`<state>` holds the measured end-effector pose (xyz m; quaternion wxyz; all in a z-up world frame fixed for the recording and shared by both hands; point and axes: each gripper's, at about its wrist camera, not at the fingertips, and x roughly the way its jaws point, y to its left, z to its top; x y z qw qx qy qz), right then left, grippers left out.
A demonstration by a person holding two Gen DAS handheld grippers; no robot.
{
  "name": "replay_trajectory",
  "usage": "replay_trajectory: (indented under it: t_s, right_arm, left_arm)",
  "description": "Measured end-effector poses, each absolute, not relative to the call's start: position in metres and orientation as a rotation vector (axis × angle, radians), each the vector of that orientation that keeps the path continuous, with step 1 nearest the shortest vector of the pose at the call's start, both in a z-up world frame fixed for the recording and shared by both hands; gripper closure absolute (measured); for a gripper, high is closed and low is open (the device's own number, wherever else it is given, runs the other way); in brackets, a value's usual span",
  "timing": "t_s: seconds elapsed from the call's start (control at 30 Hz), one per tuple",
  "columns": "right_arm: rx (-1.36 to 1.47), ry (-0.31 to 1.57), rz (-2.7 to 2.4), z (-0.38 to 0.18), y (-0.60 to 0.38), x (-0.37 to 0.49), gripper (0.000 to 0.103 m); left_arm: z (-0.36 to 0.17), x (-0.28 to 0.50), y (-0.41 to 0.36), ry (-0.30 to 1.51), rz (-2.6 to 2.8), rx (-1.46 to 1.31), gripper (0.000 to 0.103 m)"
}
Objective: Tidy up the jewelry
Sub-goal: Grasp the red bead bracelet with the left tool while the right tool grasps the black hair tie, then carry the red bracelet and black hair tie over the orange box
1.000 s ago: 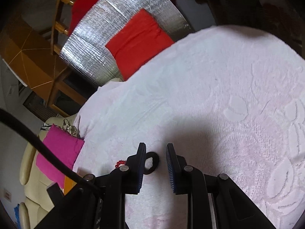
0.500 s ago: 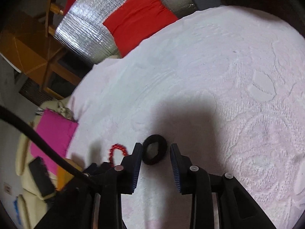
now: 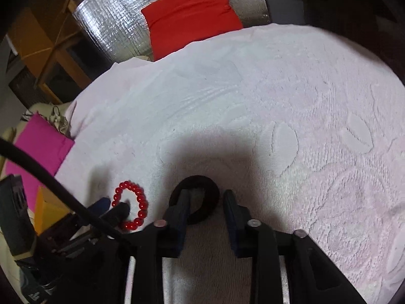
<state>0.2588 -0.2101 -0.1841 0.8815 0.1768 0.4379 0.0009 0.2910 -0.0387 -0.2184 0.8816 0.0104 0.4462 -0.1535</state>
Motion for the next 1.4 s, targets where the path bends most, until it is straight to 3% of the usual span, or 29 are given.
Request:
replay_trajectory:
  t_s: [0.03,0.13,0.67,1.4]
  right_arm:
    - [0.358,0.911,-0.003,-0.184,-0.210,0.257,0.086]
    - [0.354,0.900,-0.005,-0.181,-0.212,0.253,0.090]
    - [0.464,0.810,0.065,-0.156,-0.219,0.232,0.091]
    - [0.369,0.758,0.187,-0.145,-0.146,0.222,0.091]
  left_arm:
    - [-0.218,0.291,-0.039,0.928,-0.325,0.014,0.085]
    - [-0.218,0.291,-0.042,0.914,-0.326,0.022,0.093]
    - [-0.175,0.251,-0.008,0.789,-0.357,-0.031,0.093]
    - [-0.140,0.223,0.038,0.694,-0.258,-0.042,0.093]
